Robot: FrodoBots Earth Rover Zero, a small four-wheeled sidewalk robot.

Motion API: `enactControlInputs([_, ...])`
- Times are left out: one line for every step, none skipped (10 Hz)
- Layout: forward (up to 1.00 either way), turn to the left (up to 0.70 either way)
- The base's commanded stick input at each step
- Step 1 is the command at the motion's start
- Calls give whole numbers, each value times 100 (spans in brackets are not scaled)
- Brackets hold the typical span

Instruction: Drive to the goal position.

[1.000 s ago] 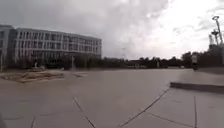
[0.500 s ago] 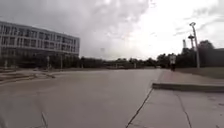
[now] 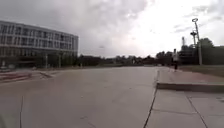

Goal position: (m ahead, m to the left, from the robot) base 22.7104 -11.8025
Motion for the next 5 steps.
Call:
enactControlInputs([70,-1])
enactControlInputs([70,-1])
enactControlInputs([70,-1])
enactControlInputs([70,-1])
enactControlInputs([70,-1])
